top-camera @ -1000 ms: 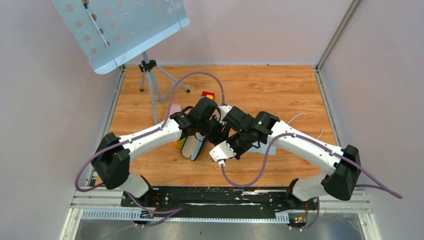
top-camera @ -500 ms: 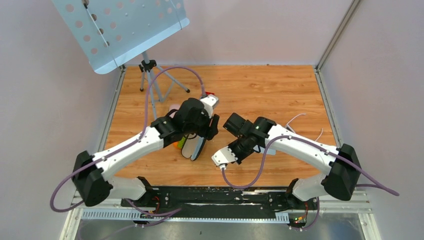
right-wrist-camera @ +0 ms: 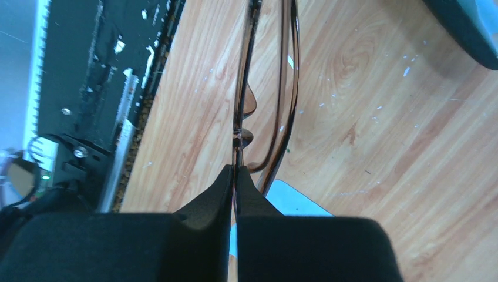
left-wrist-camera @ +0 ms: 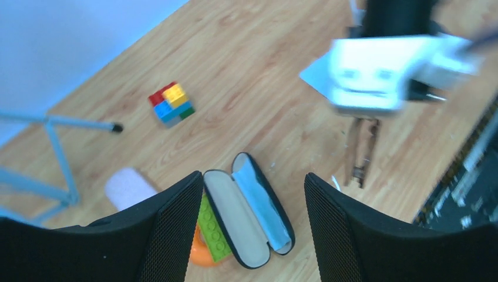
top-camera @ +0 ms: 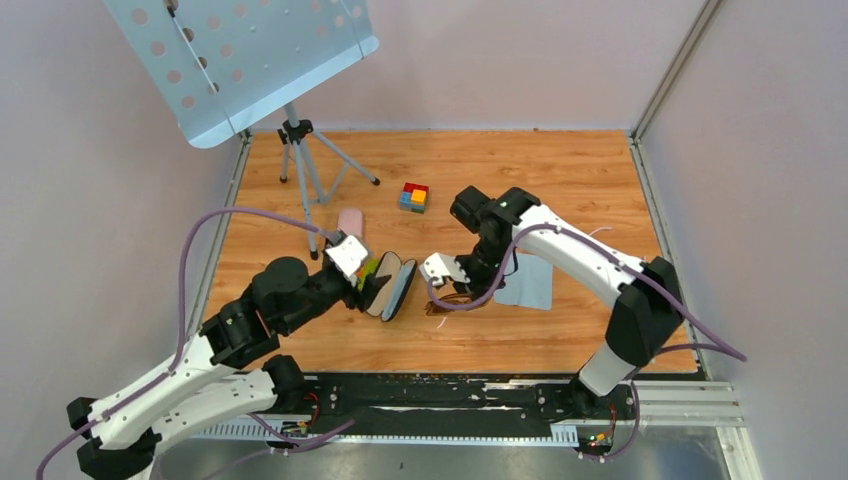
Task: Organize the sunglasses
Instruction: Place the sunglasses in the sunglasses case.
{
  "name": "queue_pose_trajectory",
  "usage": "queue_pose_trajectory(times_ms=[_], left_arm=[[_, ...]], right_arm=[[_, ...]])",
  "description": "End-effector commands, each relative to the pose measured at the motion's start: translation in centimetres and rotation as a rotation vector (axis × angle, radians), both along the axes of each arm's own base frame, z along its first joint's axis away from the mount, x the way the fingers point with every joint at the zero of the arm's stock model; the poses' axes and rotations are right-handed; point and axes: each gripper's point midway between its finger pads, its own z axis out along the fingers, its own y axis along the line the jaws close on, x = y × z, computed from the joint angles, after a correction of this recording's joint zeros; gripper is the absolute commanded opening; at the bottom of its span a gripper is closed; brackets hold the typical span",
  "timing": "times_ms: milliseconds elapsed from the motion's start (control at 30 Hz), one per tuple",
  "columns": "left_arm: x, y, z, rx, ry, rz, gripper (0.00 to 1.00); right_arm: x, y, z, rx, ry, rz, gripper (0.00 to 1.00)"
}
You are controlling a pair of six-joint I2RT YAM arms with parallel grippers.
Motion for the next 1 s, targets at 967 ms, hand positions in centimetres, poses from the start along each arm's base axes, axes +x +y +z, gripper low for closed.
queue_pose_trajectory(times_ms=[967], left_arm=[[-5.6, -11.5, -8.7, 0.937, -0.408, -0.645, 0.74]], right_arm=[[-2.9, 1.6, 2.9, -0.044, 0.576, -0.200, 0.00]])
